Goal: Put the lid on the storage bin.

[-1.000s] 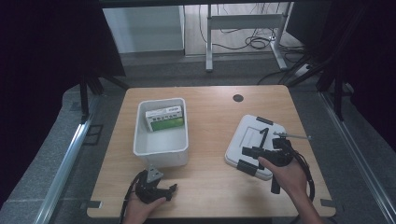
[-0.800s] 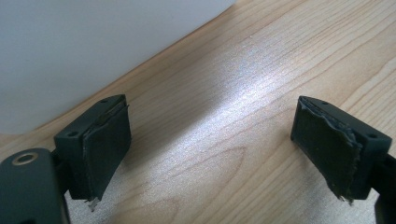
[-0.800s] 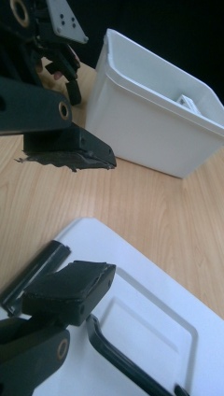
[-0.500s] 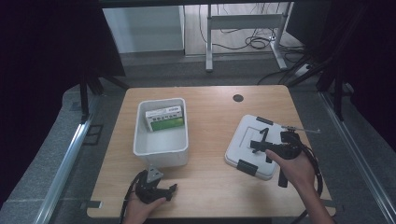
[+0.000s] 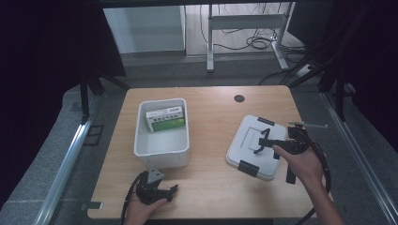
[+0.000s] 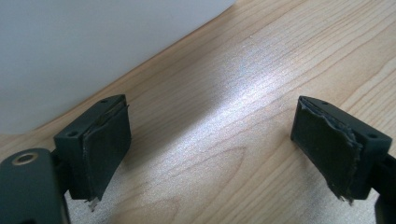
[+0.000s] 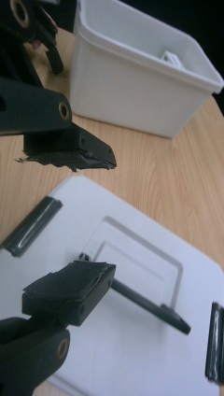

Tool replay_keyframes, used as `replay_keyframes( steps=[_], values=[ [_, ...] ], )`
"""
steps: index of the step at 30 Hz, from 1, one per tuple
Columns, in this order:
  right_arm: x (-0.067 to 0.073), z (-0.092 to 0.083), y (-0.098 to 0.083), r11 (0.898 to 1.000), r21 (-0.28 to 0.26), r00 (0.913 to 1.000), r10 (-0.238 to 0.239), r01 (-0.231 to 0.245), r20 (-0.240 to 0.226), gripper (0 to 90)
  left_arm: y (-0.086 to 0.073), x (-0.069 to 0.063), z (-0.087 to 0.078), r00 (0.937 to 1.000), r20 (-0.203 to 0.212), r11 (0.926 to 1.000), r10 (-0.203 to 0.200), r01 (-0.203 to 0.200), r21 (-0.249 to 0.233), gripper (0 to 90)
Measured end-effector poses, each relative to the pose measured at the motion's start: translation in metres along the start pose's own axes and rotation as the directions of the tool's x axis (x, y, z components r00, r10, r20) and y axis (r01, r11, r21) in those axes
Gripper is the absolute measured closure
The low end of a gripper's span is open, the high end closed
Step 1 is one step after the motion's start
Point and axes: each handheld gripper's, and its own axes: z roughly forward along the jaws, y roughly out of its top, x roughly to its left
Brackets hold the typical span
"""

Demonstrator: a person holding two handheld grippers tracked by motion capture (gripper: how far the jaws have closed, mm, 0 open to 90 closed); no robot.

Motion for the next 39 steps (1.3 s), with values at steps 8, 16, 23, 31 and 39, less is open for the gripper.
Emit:
replay_keyframes(
  steps=[8, 16, 23, 31, 39],
  values=[
    [-0.009, 0.014, 0.01, 0.999, 0.036, 0.9982, 0.035, -0.037, 0.048, 44.3, 0.0, 0.0, 0.0, 1.0, 0.0, 1.0, -0.001, 0.001, 0.0, 12.0],
    [-0.007, 0.023, 0.017, 0.996, 0.071, 0.995, 0.04, -0.047, 0.091, 46.3, 0.0, 0.0, 0.0, 1.0, 0.001, 1.0, 0.0, 0.0, 0.001, 12.0],
    [-0.012, 0.032, 0.023, 0.994, 0.095, 0.9896, 0.047, -0.06, 0.136, 46.6, 0.0, 0.0, 0.0, 1.0, -0.001, 1.0, 0.0, 0.0, 0.0, 12.0],
    [-0.012, 0.039, 0.028, 0.991, 0.118, 0.9861, 0.048, -0.067, 0.159, 46.8, 0.0, 0.0, 0.0, 1.0, -0.001, 1.0, 0.0, 0.0, 0.001, 12.1],
    [-0.017, 0.048, 0.03, 0.987, 0.131, 0.9822, 0.072, -0.096, 0.173, 47.3, 0.0, 0.0, 0.0, 1.0, -0.001, 1.0, 0.0, 0.0, 0.0, 12.3]
  ],
)
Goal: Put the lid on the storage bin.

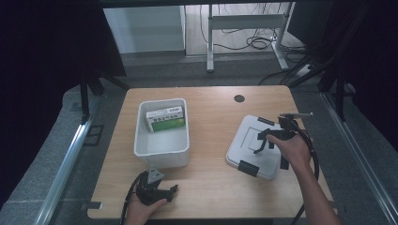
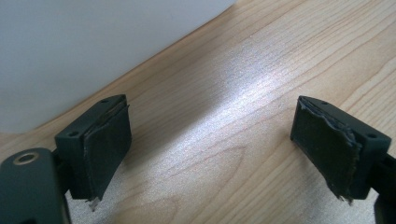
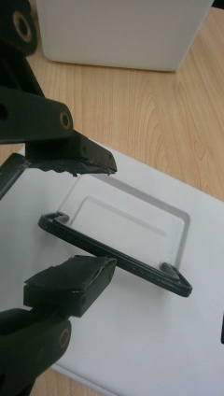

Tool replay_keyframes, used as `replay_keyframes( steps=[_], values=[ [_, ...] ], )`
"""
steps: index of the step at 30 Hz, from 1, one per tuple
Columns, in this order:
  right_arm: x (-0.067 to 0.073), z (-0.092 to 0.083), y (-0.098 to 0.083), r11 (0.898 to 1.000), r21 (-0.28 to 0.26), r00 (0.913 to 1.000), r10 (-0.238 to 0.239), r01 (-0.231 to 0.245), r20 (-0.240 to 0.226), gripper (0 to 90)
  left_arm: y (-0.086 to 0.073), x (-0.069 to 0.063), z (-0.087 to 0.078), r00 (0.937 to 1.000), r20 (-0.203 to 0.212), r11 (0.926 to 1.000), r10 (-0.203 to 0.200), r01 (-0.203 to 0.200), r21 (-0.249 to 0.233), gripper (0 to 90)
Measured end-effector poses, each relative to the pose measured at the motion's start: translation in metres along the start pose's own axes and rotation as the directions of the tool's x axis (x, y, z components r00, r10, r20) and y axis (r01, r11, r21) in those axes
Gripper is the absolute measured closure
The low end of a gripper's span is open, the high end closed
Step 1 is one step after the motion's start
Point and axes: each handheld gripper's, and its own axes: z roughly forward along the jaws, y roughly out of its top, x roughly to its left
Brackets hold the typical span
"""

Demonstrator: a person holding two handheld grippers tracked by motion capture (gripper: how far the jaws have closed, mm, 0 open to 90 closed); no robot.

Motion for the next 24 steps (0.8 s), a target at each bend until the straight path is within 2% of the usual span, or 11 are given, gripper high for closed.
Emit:
replay_keyframes(
  steps=[5, 13, 19, 24],
  values=[
    [-0.001, 0.005, 0.003, 1.0, 0.015, 0.9997, 0.023, -0.023, 0.002, 48.0, 0.0, 0.0, 0.0, 1.0, -0.001, 1.0, -0.001, 0.001, 0.0, 12.3],
    [-0.005, 0.014, 0.008, 0.995, 0.041, 0.9957, 0.087, -0.088, 0.031, 55.3, 0.0, 0.0, 0.0, 1.0, -0.001, 1.0, -0.001, 0.001, 0.0, 12.3],
    [-0.008, 0.017, 0.009, 0.989, 0.058, 0.9907, 0.134, -0.135, 0.024, 60.2, 0.0, 0.0, 0.0, 1.0, -0.002, 1.0, -0.001, 0.001, 0.0, 12.3],
    [-0.012, 0.024, 0.009, 0.98, 0.084, 0.9833, 0.179, -0.181, 0.031, 68.7, 0.0, 0.0, 0.0, 1.0, -0.002, 1.0, -0.001, 0.001, 0.0, 12.3]
  ],
)
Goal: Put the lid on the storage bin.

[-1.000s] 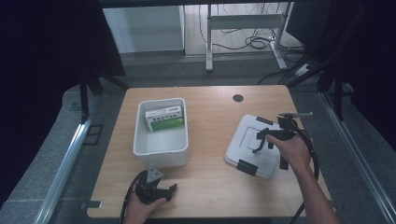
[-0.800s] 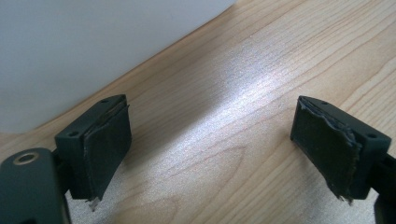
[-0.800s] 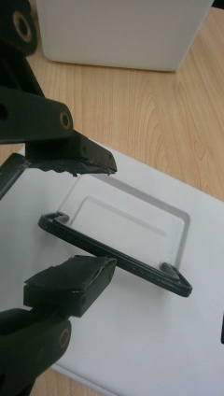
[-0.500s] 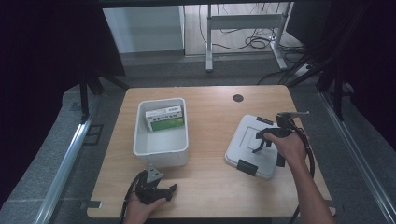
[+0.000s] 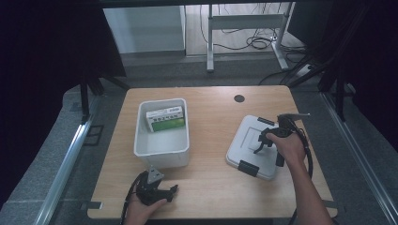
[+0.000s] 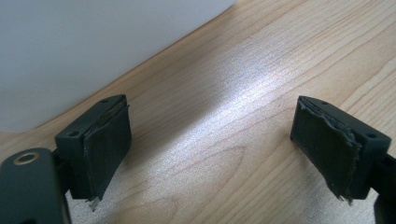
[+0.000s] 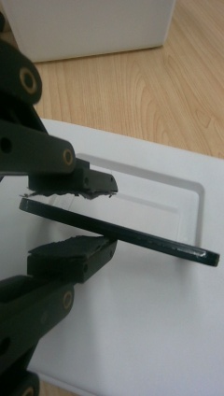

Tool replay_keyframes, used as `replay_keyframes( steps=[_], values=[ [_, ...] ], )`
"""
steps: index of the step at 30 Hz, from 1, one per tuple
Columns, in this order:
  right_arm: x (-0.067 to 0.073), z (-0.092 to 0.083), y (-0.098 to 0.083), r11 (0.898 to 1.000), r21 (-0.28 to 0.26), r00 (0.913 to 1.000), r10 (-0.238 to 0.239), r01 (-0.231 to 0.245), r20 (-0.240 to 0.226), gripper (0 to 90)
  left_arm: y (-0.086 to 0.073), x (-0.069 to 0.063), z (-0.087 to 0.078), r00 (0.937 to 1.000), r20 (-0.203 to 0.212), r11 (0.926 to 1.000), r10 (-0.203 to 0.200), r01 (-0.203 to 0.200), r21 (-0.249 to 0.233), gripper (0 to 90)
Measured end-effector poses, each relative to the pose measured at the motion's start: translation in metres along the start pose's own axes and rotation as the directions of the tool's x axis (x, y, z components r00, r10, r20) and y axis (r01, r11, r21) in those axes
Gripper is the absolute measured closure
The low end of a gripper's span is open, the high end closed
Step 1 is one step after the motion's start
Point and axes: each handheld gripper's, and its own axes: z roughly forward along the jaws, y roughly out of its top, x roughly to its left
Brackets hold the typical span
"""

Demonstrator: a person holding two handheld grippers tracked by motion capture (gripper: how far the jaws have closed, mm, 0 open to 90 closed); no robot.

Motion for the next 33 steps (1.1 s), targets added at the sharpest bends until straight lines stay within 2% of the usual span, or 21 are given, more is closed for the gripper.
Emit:
replay_keyframes(
  steps=[1, 4, 6, 13, 20, 29, 33],
  values=[
    [0.0, 0.0, 0.0, 1.0, 0.0, 1.0, 0.0, 0.0, 0.0, 68.7, 0.0, 0.0, 0.0, 1.0, 0.0, 1.0, 0.0, 0.0, 0.0, 12.3],
    [-0.004, 0.003, 0.002, 0.999, 0.017, 0.9985, 0.05, -0.05, -0.021, 75.5, 0.0, 0.0, 0.0, 1.0, 0.0, 1.0, 0.0, 0.0, 0.0, 12.3],
    [-0.005, 0.004, 0.003, 0.998, 0.026, 0.9984, 0.055, -0.055, -0.009, 78.0, 0.0, 0.0, 0.0, 1.0, 0.0, 1.0, 0.0, 0.0, 0.0, 12.3],
    [-0.008, 0.004, 0.006, 0.992, 0.039, 0.9931, 0.117, -0.117, 0.006, 81.8, 0.0, 0.0, 0.0, 1.0, 0.0, 1.0, 0.0, 0.0, 0.0, 12.3],
    [-0.011, 0.004, 0.007, 0.985, 0.044, 0.9856, 0.169, -0.169, -0.003, 83.9, 0.0, 0.0, 0.0, 1.0, 0.0, 1.0, 0.0, 0.0, 0.0, 12.3],
    [-0.009, 0.004, 0.007, 0.981, 0.044, 0.982, 0.189, -0.188, -0.004, 84.6, 0.0, 0.0, 0.0, 1.0, 0.0, 1.0, 0.001, -0.001, 0.0, 12.3],
    [-0.009, 0.0, 0.007, 0.982, 0.042, 0.9823, 0.186, -0.185, -0.019, 84.7, 0.0, 0.0, 0.0, 1.0, 0.0, 1.0, 0.0, 0.0, 0.0, 12.3]
  ],
)
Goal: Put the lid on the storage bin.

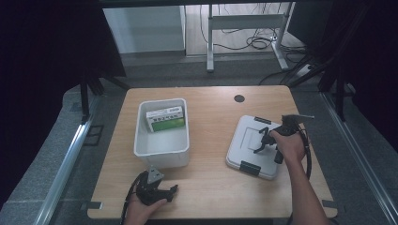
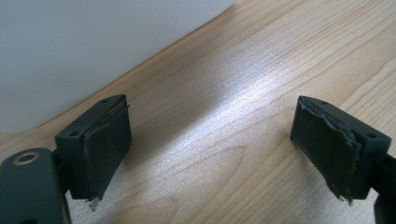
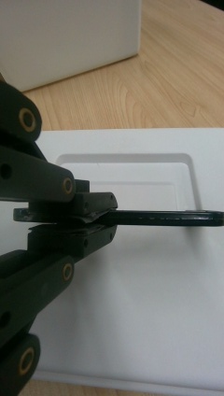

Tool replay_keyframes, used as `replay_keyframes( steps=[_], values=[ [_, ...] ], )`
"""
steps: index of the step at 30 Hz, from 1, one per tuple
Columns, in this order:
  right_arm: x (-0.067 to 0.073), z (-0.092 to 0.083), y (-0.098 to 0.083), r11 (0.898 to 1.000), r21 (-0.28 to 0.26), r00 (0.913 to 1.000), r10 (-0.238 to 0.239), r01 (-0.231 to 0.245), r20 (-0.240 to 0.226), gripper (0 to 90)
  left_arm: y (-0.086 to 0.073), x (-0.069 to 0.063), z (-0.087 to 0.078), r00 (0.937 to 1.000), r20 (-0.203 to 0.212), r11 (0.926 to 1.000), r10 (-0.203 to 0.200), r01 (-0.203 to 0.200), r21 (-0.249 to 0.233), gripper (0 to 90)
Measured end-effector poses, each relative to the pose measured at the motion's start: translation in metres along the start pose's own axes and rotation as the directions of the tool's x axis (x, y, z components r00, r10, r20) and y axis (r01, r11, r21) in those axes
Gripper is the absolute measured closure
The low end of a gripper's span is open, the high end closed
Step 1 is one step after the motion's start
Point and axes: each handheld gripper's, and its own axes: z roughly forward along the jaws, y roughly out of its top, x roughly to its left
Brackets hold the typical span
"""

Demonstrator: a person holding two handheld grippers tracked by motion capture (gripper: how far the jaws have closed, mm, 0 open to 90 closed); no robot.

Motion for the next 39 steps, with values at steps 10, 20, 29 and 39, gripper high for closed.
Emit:
replay_keyframes(
  steps=[10, 20, 29, 39],
  values=[
    [0.005, -0.019, -0.001, 0.999, -0.018, 0.9992, -0.037, 0.037, -0.016, 84.8, 0.0, 0.0, 0.0, 1.0, 0.0, 1.0, 0.0, 0.0, 0.0, 12.3],
    [0.015, -0.033, -0.004, 0.996, -0.032, 0.9958, -0.086, 0.085, -0.031, 84.8, 0.0, 0.0, 0.0, 1.0, 0.0, 1.0, 0.0, 0.0, 0.0, 12.3],
    [0.024, -0.04, -0.008, 0.992, -0.037, 0.9914, -0.124, 0.122, -0.043, 84.8, 0.0, 0.0, 0.0, 1.0, 0.0, 1.0, 0.0, 0.0, 0.0, 12.3],
    [0.029, -0.044, -0.011, 0.988, -0.039, 0.9866, -0.153, 0.151, -0.056, 84.8, 0.0, 0.0, 0.0, 1.0, 0.0, 1.0, 0.0, 0.0, 0.0, 12.3]
  ],
)
